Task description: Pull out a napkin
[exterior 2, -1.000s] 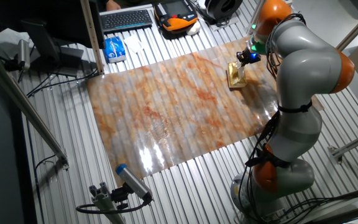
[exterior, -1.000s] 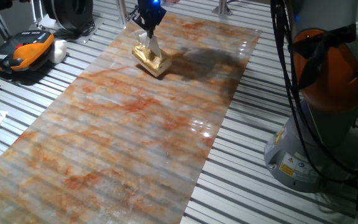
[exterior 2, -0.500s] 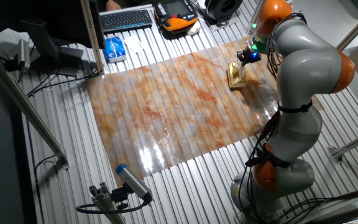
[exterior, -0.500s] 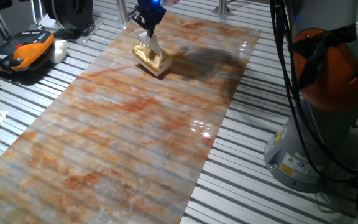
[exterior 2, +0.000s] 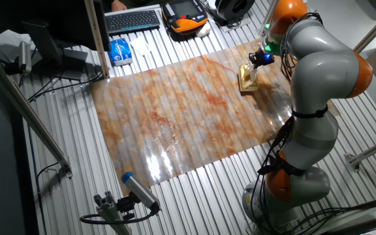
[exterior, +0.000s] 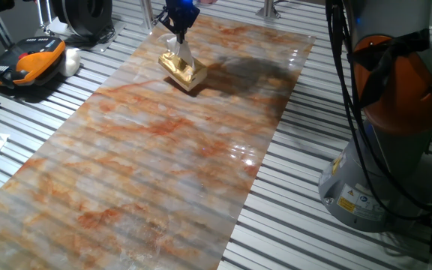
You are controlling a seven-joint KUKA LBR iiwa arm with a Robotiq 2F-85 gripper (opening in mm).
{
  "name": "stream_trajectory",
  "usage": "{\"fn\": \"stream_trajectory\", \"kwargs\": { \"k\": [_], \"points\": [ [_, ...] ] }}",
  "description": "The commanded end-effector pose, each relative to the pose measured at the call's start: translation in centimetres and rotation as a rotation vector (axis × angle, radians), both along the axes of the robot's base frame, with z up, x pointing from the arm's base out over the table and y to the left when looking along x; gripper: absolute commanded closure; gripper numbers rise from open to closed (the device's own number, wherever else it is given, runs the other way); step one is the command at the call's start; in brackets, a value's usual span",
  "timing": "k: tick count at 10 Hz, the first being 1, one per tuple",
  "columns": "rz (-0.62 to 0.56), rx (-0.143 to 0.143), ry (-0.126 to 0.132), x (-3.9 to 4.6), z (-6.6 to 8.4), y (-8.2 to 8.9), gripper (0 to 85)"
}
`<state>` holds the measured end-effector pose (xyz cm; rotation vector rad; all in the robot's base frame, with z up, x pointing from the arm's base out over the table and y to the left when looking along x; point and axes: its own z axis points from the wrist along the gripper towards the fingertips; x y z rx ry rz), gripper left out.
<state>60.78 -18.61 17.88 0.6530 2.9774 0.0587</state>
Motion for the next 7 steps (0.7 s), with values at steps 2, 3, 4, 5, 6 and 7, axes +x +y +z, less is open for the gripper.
{"fn": "stream_trajectory", "kwargs": {
  "k": [2,3,4,5,6,7],
  "points": [
    [0.0,-0.005,-0.007,0.01,-0.65,0.1,85.0],
    [0.002,-0.005,-0.007,0.01,-0.63,0.13,85.0],
    [0.003,-0.006,-0.009,0.01,-0.63,0.13,85.0],
    [0.003,-0.006,-0.01,0.01,-0.73,0.19,85.0],
    [0.005,-0.008,-0.01,0.01,-0.66,0.16,85.0],
    [0.005,-0.008,-0.01,0.01,-0.62,0.11,85.0]
  ]
}}
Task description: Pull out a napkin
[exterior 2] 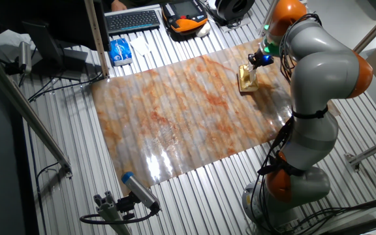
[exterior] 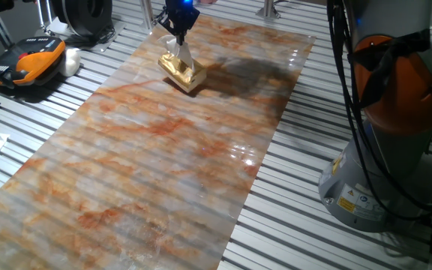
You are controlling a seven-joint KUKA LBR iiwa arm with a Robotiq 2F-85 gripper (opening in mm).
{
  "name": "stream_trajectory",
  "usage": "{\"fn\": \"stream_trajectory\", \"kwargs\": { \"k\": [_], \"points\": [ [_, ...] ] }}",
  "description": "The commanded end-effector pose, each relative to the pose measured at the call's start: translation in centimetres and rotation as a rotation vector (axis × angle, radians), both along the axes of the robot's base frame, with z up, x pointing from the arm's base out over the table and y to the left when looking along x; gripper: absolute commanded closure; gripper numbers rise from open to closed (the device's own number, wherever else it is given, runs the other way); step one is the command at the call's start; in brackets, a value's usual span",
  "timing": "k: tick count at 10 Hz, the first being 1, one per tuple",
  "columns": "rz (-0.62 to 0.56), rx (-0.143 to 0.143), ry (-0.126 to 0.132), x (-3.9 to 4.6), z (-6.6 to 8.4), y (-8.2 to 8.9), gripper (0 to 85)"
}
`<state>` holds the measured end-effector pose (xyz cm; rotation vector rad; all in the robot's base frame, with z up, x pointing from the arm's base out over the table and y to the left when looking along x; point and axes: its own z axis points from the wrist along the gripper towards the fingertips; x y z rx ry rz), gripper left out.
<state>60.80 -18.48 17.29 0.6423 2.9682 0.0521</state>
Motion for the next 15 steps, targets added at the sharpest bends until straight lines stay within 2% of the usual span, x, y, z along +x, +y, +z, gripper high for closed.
{"fn": "stream_trajectory", "kwargs": {
  "k": [1,3,9,12,13,15],
  "points": [
    [0.0,-0.001,0.0,0.0,0.11,0.03,85.0],
    [0.0,-0.001,0.004,0.01,0.6,0.05,85.0],
    [-0.025,0.017,0.01,0.02,0.48,0.14,85.0],
    [-0.021,0.016,0.011,-0.01,0.64,-0.02,85.0],
    [-0.018,0.013,0.013,-0.01,0.85,-0.06,85.0],
    [-0.026,-0.012,0.01,0.06,0.72,0.56,85.0]
  ]
}}
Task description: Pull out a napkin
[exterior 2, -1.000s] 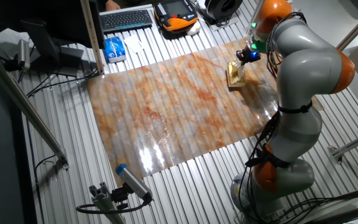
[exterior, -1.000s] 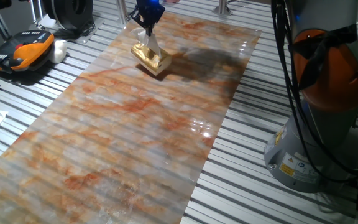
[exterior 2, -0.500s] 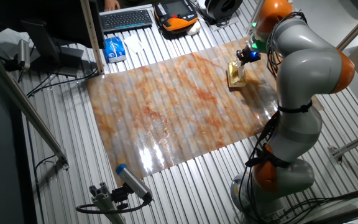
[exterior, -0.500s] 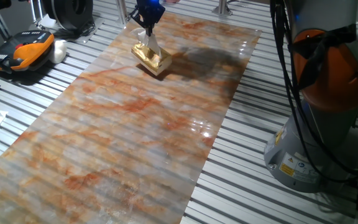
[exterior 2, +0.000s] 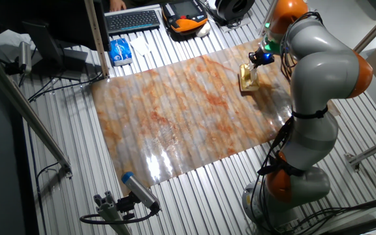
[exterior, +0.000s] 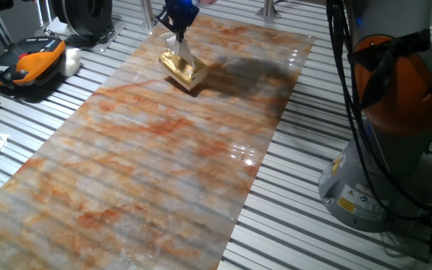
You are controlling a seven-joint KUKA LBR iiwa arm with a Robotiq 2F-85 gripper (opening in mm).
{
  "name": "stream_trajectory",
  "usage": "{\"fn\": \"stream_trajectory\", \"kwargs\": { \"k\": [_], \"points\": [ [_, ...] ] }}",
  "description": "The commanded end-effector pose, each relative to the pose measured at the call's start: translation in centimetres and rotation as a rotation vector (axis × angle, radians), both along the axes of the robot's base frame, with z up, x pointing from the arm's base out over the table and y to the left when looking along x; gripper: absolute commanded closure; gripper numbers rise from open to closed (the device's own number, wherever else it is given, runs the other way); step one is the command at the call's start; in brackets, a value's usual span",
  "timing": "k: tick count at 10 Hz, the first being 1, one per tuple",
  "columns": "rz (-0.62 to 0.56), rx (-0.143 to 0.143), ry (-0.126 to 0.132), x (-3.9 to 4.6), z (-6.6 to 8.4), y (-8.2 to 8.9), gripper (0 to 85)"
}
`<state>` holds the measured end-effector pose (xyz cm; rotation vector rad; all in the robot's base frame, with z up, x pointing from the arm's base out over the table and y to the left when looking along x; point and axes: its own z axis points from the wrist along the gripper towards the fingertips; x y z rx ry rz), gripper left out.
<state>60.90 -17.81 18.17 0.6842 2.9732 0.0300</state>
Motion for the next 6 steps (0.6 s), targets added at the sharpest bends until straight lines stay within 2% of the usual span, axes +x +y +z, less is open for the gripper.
{"fn": "stream_trajectory", "kwargs": {
  "k": [1,2,3,4,5,6],
  "points": [
    [-0.004,0.014,0.019,0.29,1.0,0.4,85.0],
    [-0.009,-0.001,0.017,0.05,0.8,1.2,85.0],
    [-0.014,-0.027,0.014,-0.03,0.9,1.7,85.0],
    [-0.006,-0.009,0.035,0.2,2.1,1.4,85.0],
    [0.016,-0.001,0.027,0.48,0.4,0.5,85.0],
    [0.043,-0.016,-0.016,0.44,-2.1,-0.7,85.0]
  ]
}}
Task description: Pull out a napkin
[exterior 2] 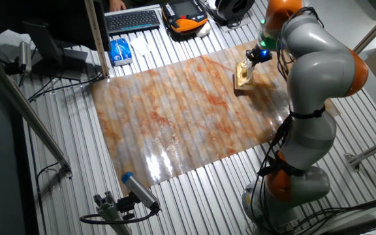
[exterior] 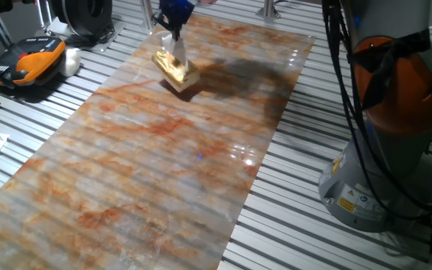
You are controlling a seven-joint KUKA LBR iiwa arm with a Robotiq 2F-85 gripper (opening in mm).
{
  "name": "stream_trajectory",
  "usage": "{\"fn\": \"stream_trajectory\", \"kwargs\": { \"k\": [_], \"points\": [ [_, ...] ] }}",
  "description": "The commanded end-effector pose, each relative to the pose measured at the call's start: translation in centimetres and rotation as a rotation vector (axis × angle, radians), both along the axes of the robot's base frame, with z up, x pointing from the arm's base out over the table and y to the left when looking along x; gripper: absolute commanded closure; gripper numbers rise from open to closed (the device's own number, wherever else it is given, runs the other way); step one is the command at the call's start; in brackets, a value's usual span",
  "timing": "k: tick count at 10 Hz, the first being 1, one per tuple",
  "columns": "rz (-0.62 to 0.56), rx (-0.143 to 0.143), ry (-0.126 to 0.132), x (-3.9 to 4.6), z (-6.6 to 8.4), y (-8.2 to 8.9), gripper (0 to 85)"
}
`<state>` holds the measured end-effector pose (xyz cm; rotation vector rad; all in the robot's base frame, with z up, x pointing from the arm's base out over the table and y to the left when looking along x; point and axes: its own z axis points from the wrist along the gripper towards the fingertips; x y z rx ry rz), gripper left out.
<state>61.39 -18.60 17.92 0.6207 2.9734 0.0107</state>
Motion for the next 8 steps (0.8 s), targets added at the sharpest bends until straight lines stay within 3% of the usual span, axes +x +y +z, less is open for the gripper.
{"fn": "stream_trajectory", "kwargs": {
  "k": [1,2,3,4,5,6,7,8],
  "points": [
    [0.001,0.031,0.02,0.57,-0.3,0.0,85.0],
    [-0.002,0.025,0.018,0.7,-0.4,0.1,85.0],
    [-0.007,-0.002,0.002,0.49,-0.8,0.2,85.0],
    [-0.013,0.028,0.033,0.96,0.7,0.6,85.0],
    [-0.012,-0.002,0.01,0.55,-0.4,0.7,85.0],
    [-0.012,-0.008,0.0,0.28,-0.8,0.7,85.0],
    [-0.005,0.008,0.018,0.47,0.3,0.6,85.0],
    [-0.006,-0.001,0.006,0.32,-0.7,0.8,85.0]
  ]
}}
